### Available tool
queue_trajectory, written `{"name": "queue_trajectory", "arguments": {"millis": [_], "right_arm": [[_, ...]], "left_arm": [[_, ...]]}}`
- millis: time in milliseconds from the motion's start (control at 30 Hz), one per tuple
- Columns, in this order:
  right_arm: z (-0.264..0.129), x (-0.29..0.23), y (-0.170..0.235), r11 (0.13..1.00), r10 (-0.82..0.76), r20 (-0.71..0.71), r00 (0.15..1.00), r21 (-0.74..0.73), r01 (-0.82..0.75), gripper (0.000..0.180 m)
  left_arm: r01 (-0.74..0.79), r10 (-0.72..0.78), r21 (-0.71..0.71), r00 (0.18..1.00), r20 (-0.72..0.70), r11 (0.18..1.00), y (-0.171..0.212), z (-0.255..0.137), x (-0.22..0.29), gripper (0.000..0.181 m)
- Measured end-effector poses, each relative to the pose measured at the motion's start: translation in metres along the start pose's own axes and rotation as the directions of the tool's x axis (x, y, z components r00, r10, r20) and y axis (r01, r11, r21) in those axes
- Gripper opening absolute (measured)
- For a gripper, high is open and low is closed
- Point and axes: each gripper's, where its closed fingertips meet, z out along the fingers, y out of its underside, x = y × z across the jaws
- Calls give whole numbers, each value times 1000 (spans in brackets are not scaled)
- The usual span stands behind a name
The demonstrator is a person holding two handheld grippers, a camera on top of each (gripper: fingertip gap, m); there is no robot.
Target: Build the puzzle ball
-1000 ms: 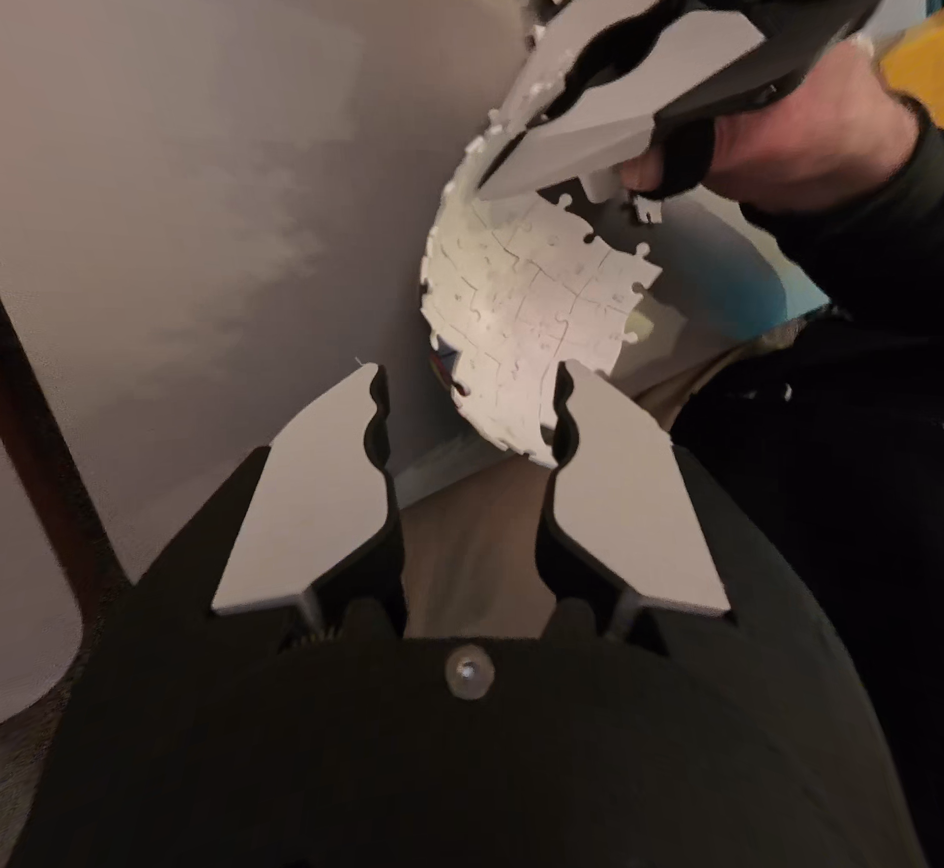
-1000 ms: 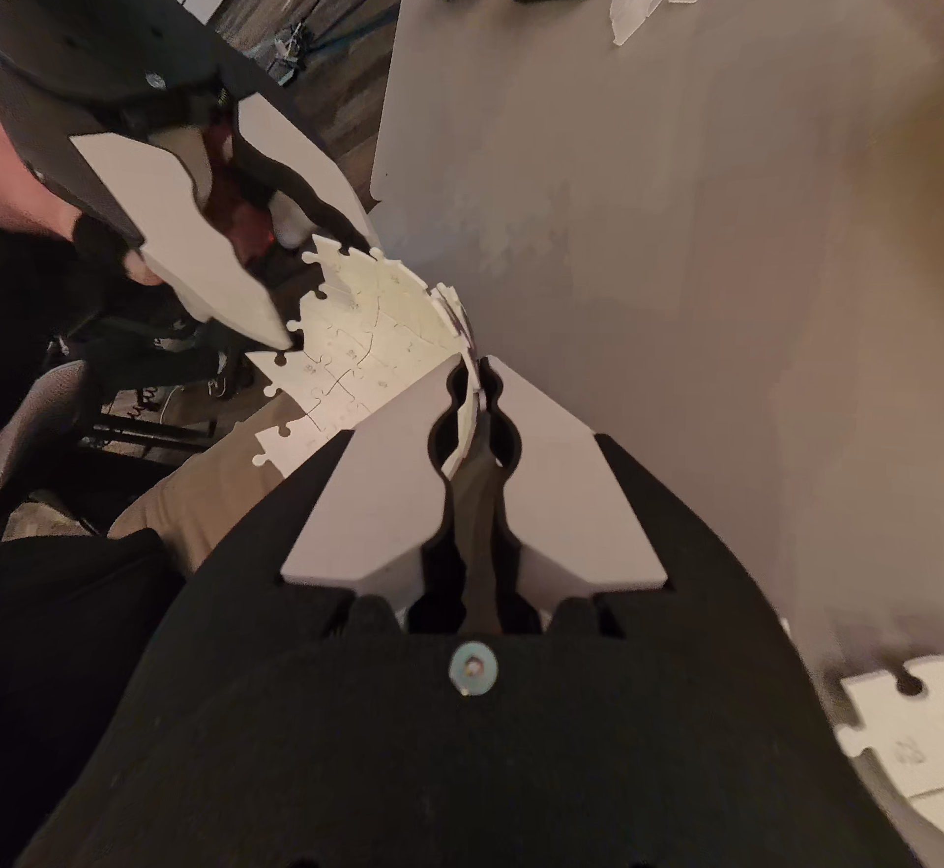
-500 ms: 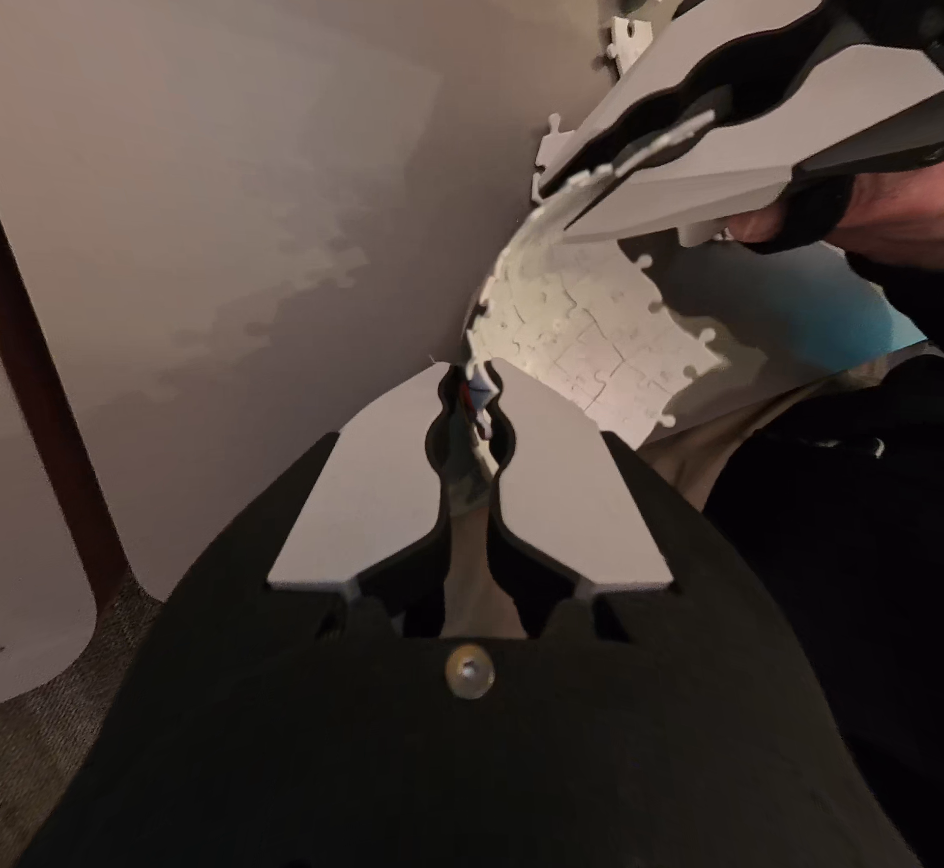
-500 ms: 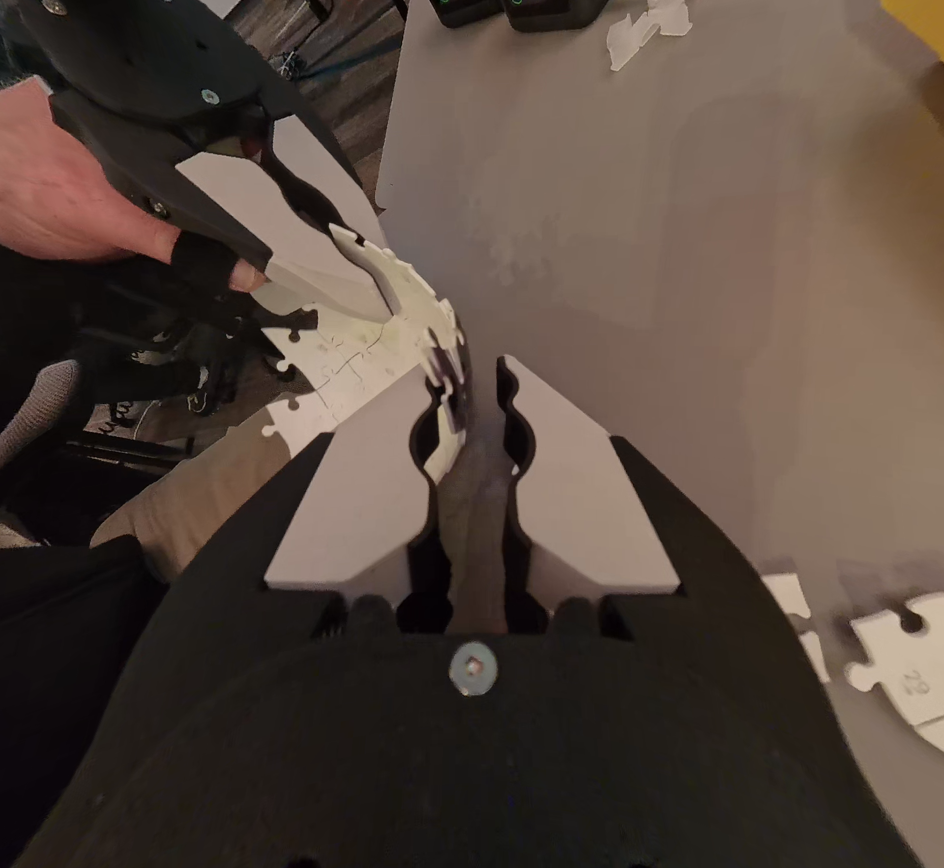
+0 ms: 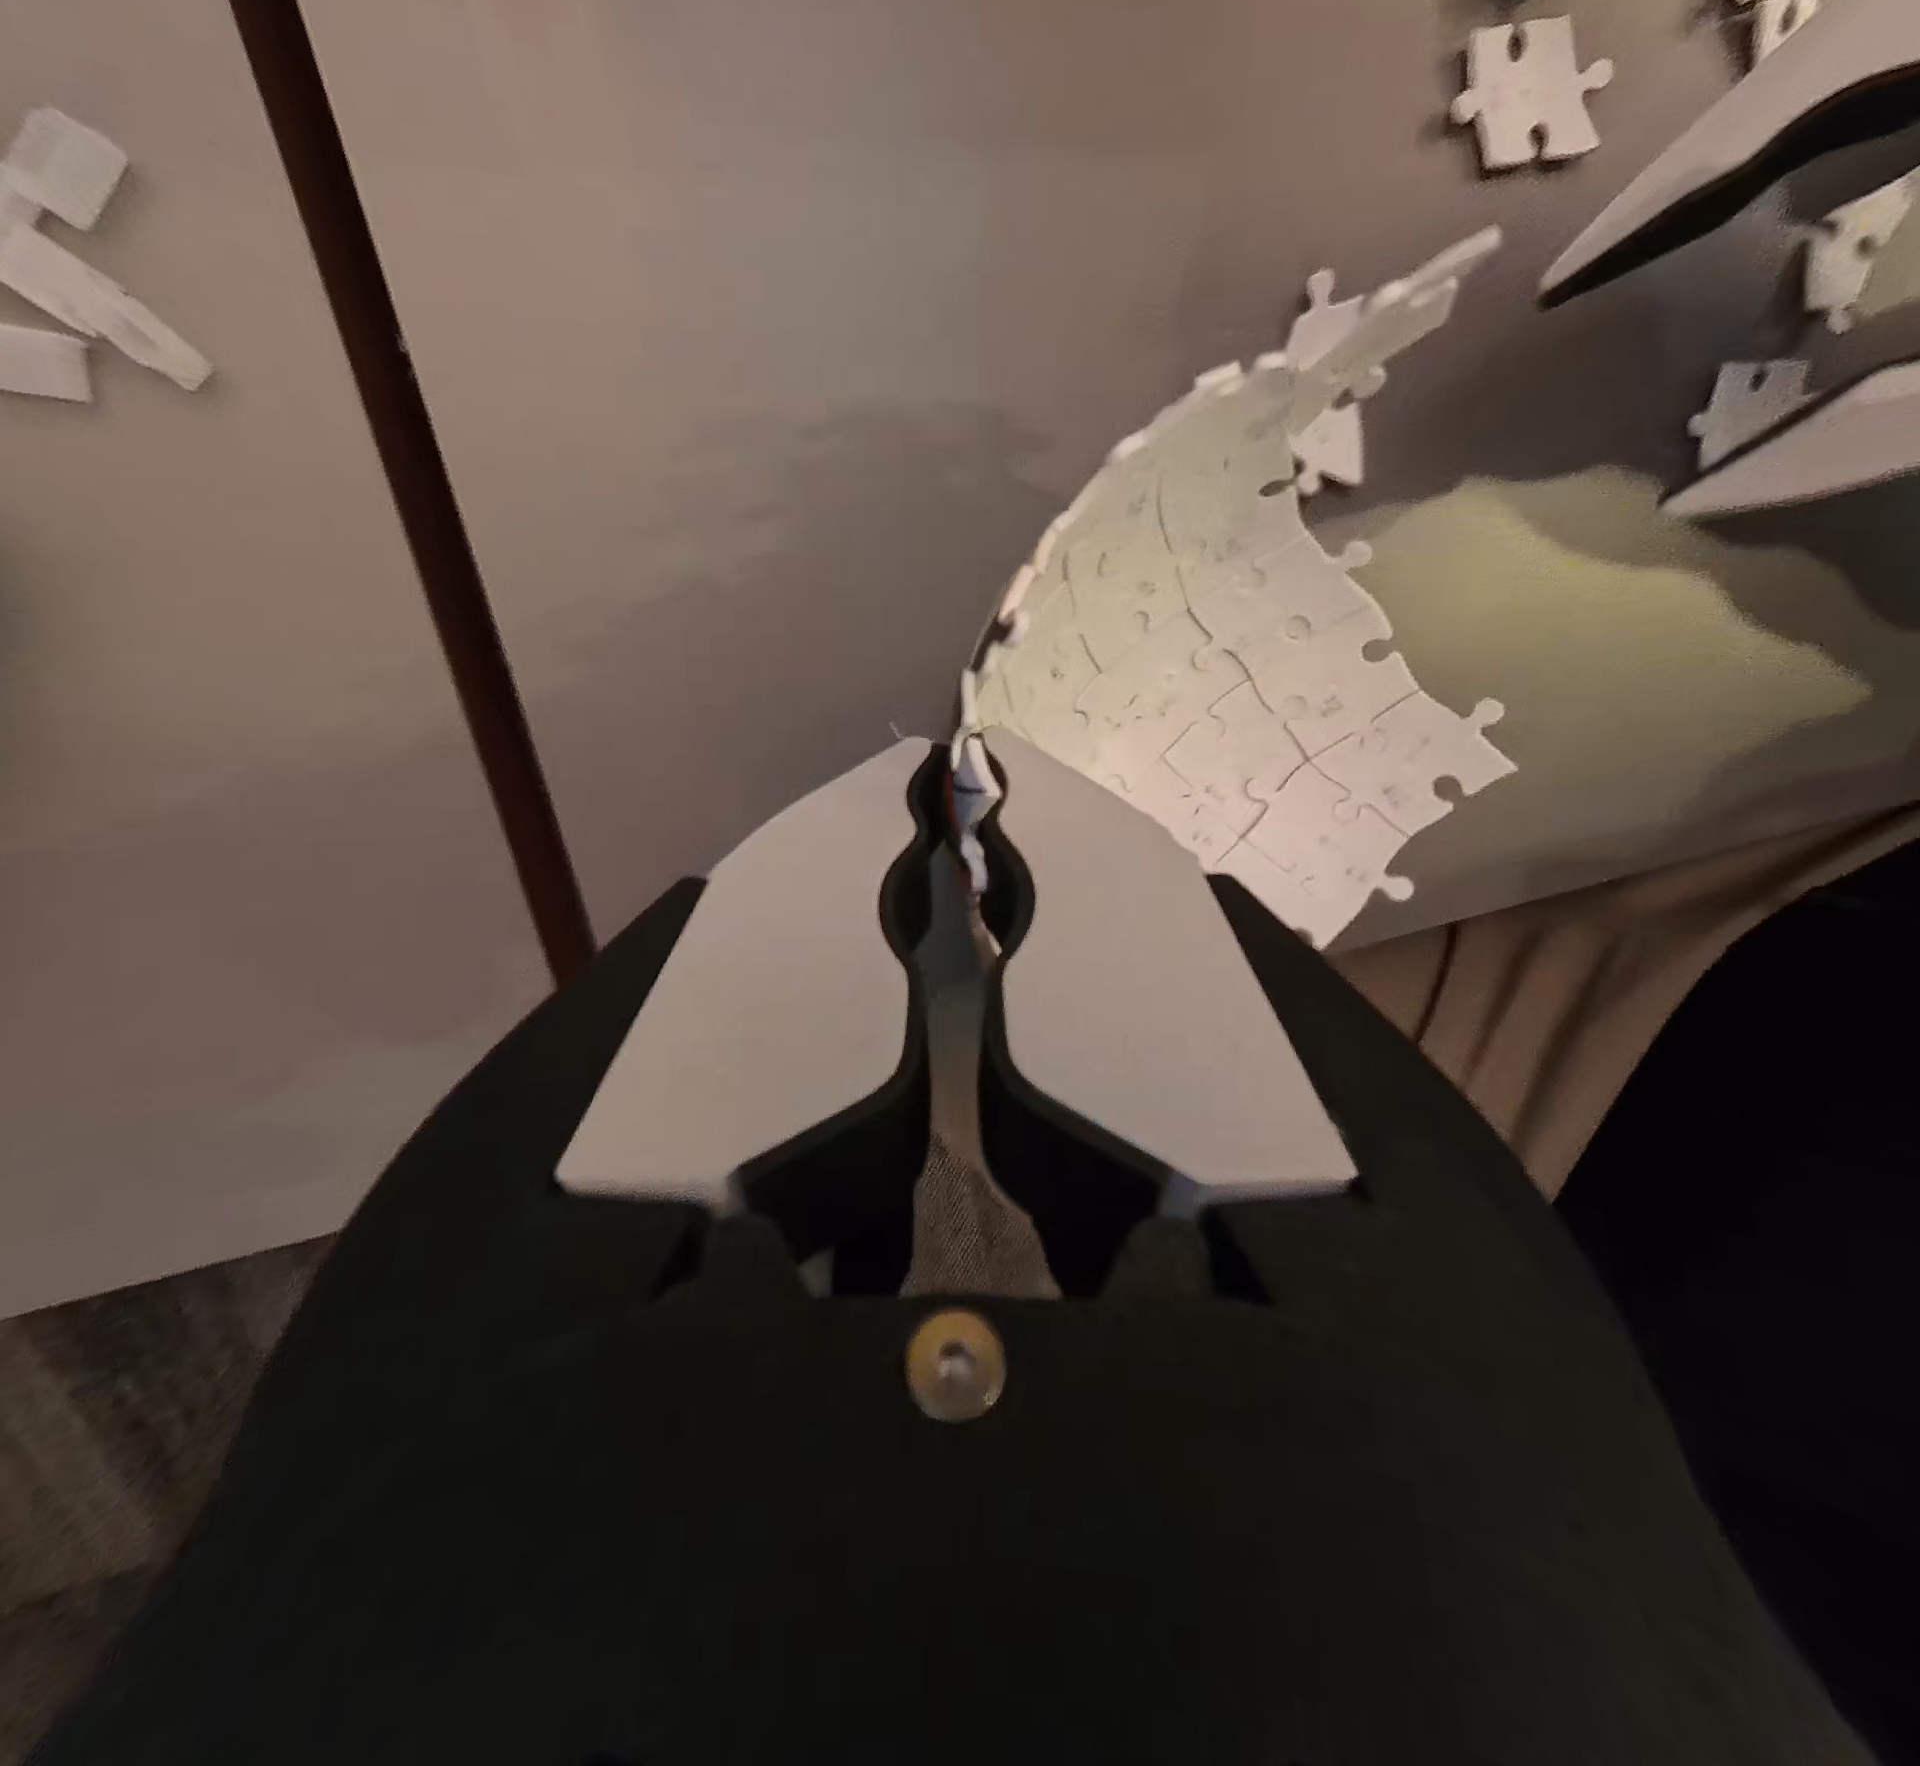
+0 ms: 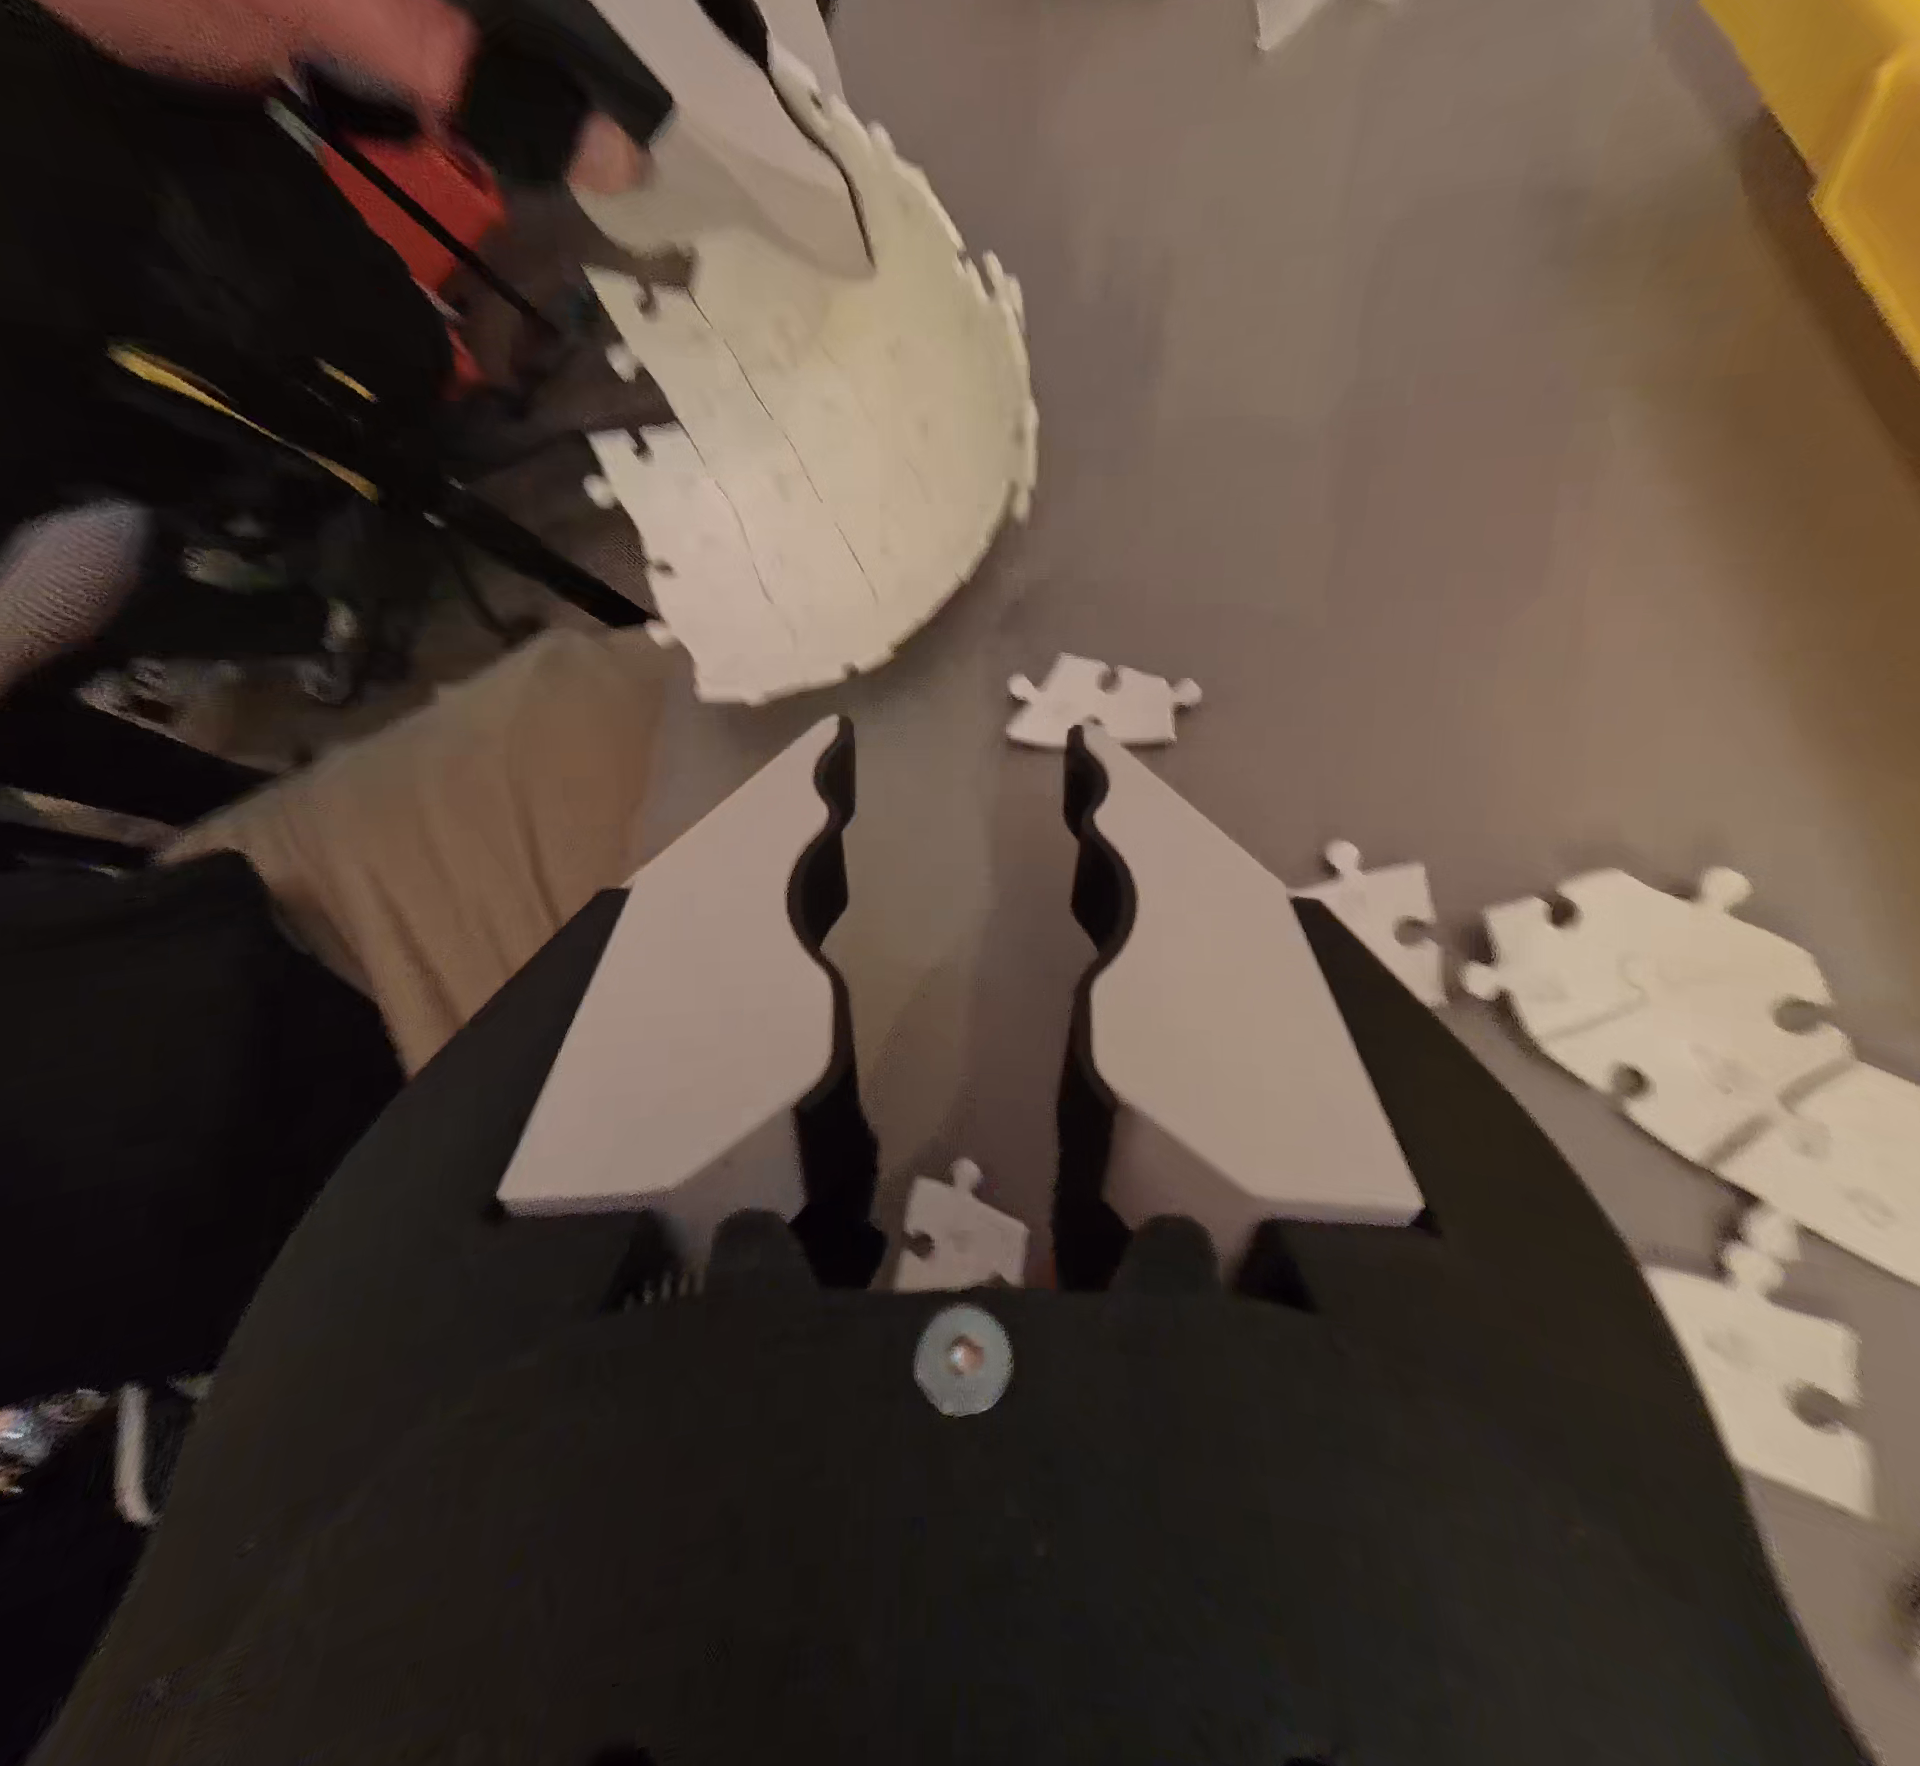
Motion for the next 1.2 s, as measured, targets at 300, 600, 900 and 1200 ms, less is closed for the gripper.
{"name": "queue_trajectory", "arguments": {"millis": [300,600,900,1200], "right_arm": [[9,24,19,964,-212,-139,967,-191,184,34],[33,32,22,937,-269,-152,951,-268,222,36],[38,21,24,950,-230,-137,964,-246,192,34],[34,3,36,949,-223,-93,970,-248,194,27]], "left_arm": [[-90,113,-230,989,91,969,-1,-4,-21,3],[-162,216,-386,971,99,908,-17,1,-21,4],[-187,270,-457,955,123,870,-29,7,-23,4],[-199,308,-496,939,150,845,-36,10,-20,4]]}}
